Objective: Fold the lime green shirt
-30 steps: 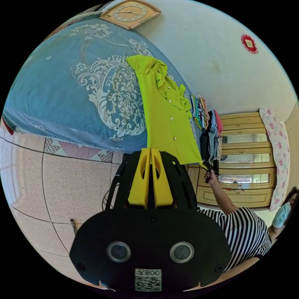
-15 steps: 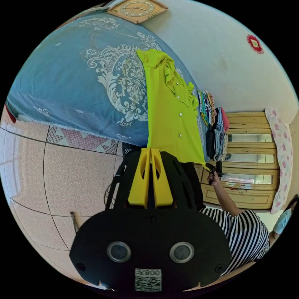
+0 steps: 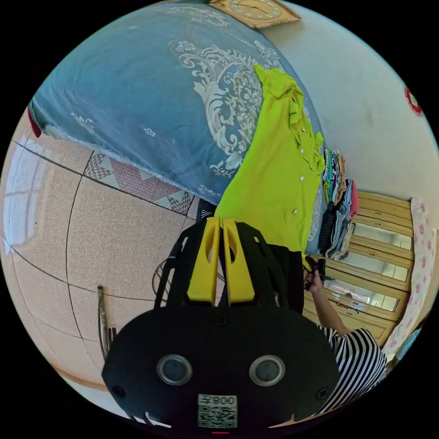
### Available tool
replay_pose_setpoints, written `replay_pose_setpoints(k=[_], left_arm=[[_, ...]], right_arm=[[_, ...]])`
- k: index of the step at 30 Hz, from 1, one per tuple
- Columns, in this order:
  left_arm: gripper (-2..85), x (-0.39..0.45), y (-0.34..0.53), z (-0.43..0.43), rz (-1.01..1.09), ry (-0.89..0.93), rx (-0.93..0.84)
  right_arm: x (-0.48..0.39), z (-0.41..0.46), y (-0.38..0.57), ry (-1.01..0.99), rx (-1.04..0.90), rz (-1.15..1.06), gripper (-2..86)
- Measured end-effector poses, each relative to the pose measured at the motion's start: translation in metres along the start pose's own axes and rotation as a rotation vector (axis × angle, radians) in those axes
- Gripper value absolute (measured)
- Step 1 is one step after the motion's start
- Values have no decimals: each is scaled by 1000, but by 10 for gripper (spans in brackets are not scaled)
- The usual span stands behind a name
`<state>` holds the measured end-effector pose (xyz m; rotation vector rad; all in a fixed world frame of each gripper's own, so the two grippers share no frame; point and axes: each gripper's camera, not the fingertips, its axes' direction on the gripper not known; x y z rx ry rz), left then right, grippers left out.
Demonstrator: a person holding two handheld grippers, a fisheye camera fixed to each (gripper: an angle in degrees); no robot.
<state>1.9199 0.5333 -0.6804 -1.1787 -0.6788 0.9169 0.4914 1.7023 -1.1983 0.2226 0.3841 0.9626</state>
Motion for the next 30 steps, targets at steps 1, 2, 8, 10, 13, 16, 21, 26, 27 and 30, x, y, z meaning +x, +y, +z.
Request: replay_pose_setpoints(k=[1, 2, 8, 10, 13, 16, 21, 26, 27, 30], left_arm=[[14, -6, 0, -5, -35, -19, 18], [16, -8, 0, -8, -51, -31, 33], [49, 38, -28, -40, 76, 19, 200], [68, 97, -61, -36, 247, -29, 204], [85, 180, -106, -10, 470, -111, 180], [92, 252, -150, 29, 630, -255, 154], [92, 321, -208, 83, 730, -485, 154], [69, 345, -242, 125, 815, -697, 145], [51, 345, -247, 131, 821, -754, 144], [15, 342, -247, 119, 791, -776, 225]], right_arm=[[8, -4, -2, -22, 12, 15, 13], [16, -10, -3, -32, 31, 31, 14], [26, -56, -11, -70, 208, 24, 19], [-2, -62, -30, -60, 237, -66, 21], [-70, -46, -86, 1, 195, -250, 25], [-137, -2, -154, 22, 98, -418, 27], [-211, 79, -247, 115, -45, -586, 30], [-235, 133, -305, 125, -104, -666, 28], [-235, 137, -310, 126, -105, -668, 28], [-234, 151, -331, 95, -100, -674, 29]])
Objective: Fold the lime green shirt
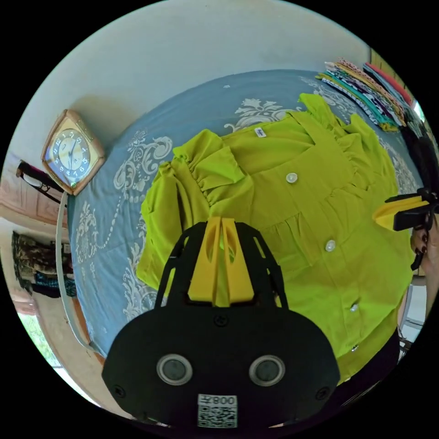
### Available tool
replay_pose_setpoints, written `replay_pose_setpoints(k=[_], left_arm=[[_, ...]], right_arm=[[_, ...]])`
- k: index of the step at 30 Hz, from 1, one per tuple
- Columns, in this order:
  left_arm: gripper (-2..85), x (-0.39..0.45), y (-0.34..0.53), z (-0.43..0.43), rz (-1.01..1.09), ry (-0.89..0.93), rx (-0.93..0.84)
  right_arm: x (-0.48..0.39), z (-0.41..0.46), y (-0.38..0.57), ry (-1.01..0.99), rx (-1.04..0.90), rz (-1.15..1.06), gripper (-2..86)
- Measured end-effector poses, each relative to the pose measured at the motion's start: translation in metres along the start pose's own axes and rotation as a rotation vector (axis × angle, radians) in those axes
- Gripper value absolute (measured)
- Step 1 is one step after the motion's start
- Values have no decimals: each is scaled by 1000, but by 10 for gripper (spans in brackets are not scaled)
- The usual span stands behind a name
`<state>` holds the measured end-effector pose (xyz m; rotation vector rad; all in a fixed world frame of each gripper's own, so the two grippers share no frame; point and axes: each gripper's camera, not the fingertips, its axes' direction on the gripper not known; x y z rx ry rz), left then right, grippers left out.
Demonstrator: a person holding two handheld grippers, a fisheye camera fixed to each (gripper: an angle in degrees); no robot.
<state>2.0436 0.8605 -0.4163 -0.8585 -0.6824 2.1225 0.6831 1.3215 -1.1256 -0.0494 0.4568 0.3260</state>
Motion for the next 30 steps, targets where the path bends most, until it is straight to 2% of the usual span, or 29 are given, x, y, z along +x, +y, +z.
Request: replay_pose_setpoints(k=[6, 10, 13, 16, 19, 25, 30], left_arm=[[9, -47, 31, -29, -215, 243, 125], [30, -74, 44, -40, -318, 174, 136], [70, -102, 45, -45, -395, 110, 125], [75, -131, 40, -32, -463, 168, 62], [26, -145, 36, -17, -476, 239, -8], [14, -172, 82, -72, -638, 143, 151], [60, -190, 87, -68, -626, 262, 119]], right_arm=[[15, 33, -58, -43, 23, -18, 40], [24, 71, -108, -2, -46, -10, 58], [35, 83, -129, 3, -25, 21, 74], [49, 94, -143, -44, -1, 63, 80], [56, 111, -156, -51, -18, 71, 81], [70, 133, -173, -38, 12, 65, 78], [79, 139, -186, 15, 73, 52, 86]])
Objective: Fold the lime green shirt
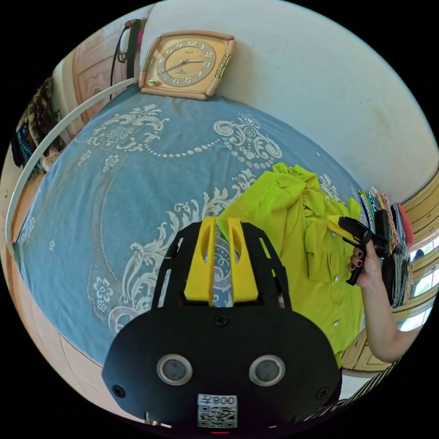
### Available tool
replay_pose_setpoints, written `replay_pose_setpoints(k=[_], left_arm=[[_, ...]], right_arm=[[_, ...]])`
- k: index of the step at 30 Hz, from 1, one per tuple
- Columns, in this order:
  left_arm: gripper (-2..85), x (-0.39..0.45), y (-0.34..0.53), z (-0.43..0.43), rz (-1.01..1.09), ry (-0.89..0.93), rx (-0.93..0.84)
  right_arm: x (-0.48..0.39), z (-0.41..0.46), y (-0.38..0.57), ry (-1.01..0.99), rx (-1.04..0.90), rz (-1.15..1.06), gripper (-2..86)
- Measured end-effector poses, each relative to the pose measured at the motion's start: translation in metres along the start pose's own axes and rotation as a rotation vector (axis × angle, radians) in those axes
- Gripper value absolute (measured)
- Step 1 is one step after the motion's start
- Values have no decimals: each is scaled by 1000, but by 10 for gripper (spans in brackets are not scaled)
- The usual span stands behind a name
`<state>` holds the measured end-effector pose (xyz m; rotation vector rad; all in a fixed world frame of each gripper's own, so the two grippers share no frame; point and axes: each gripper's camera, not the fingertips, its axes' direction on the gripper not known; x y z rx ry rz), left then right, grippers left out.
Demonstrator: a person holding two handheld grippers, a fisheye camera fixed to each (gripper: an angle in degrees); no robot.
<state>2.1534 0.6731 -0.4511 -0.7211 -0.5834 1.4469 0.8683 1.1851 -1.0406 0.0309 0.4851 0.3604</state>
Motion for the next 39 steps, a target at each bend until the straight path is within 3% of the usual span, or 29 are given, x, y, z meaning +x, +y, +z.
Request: replay_pose_setpoints(k=[3, 6, 9, 15, 22, 26, 29, 32, 39], left_arm=[[70, 7, -18, 11, 28, 35, -57], [32, 18, -26, 7, 77, -80, -66], [19, 19, -25, -14, 81, -77, -27], [15, -9, 5, -79, -55, -41, 133], [33, -28, 35, -87, -225, 41, 137], [40, 19, 26, -96, -48, 91, 171], [39, 75, 17, -86, 189, 153, 123], [35, 115, 11, -61, 362, 105, 31], [62, 37, 5, -69, 75, 41, 73]], right_arm=[[3, 2, -10, 43, 39, -13, 89], [10, 11, -23, 76, 46, -13, 87], [17, 32, -39, 69, 9, -15, 69], [-20, 66, -50, 36, -20, -191, 20], [-31, 139, -60, 50, -202, -265, 64], [-30, 171, -67, 18, -288, -269, 86], [-26, 172, -67, -53, -263, -254, 89], [-17, 168, -63, -106, -229, -226, 88], [-54, 162, -39, 108, -151, -414, 85]])
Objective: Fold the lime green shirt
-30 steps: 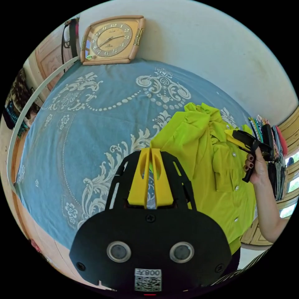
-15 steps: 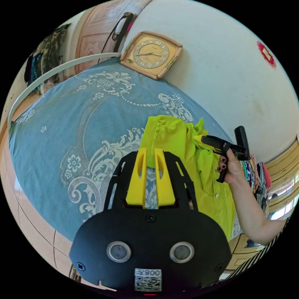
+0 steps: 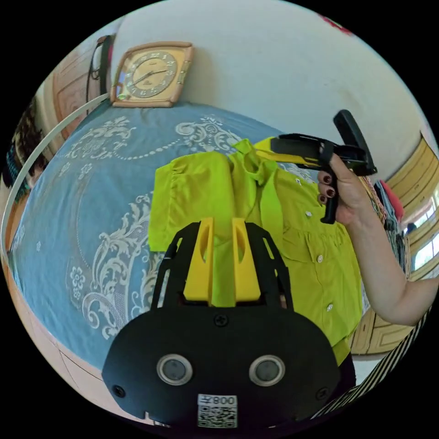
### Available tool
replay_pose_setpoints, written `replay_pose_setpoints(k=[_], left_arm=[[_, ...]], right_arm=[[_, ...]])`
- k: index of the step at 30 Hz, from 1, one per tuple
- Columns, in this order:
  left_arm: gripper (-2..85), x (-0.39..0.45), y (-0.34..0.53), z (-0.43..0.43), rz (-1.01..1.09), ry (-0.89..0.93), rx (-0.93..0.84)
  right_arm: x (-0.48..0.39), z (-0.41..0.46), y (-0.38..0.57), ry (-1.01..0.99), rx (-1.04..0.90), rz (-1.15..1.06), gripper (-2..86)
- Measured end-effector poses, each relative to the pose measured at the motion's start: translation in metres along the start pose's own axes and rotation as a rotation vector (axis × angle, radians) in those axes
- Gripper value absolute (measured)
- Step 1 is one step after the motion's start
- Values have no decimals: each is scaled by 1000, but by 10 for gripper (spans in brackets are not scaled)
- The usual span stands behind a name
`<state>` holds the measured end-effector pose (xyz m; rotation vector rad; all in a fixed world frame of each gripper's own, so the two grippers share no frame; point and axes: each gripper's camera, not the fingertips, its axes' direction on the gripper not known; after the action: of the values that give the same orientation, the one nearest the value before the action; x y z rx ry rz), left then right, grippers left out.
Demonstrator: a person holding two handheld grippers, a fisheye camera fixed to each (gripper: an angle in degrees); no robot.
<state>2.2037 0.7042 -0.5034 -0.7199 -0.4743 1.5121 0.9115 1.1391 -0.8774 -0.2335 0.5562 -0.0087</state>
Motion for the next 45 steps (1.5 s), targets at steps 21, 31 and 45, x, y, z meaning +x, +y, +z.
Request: replay_pose_setpoints(k=[21, 31, 45], left_arm=[[23, -53, -11, 35, -106, -85, 23], [24, -58, -15, 82, -106, -140, 23], [24, -34, -47, 137, 47, 70, 138]], right_arm=[[-125, 196, -30, 409, -294, -510, 13], [-151, 195, -49, 345, -291, -403, 24], [-98, -54, 97, 160, 172, -54, 56]])
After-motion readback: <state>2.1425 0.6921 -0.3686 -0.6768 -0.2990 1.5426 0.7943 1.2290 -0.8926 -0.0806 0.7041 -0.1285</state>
